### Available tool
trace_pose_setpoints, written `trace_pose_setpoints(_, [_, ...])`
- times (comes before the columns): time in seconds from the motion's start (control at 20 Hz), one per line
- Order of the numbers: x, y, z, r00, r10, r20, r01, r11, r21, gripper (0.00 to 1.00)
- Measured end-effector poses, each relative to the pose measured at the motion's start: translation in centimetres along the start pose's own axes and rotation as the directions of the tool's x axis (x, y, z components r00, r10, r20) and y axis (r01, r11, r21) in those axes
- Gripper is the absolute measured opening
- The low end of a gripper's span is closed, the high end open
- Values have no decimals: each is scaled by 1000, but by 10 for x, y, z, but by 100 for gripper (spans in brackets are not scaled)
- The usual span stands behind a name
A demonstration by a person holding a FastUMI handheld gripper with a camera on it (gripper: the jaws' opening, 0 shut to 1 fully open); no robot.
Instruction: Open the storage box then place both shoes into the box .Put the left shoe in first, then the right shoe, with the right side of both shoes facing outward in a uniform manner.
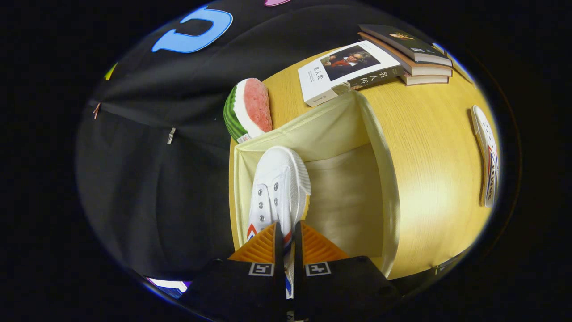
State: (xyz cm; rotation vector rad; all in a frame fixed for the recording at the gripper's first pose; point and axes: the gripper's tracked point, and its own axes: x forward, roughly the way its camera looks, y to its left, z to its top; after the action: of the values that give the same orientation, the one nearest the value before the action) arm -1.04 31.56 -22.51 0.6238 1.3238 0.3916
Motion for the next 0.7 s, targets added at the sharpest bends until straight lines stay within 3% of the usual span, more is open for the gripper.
trace_pose_setpoints(0.05, [-6, 13, 4, 998, 56, 1, -56, 998, 20, 18])
trace_pose_setpoints(0.1, [-4, 28, 7, 994, 112, 12, -112, 993, 30, 45])
trace_pose_setpoints(0.2, [-18, 37, 13, 990, 137, 27, -137, 991, -8, 100])
trace_pose_setpoints(0.4, [-43, 30, 22, 990, 123, 71, -112, 984, -140, 99])
trace_pose_setpoints(0.7, [-114, 1, 36, 983, 133, 126, -100, 967, -235, 99])
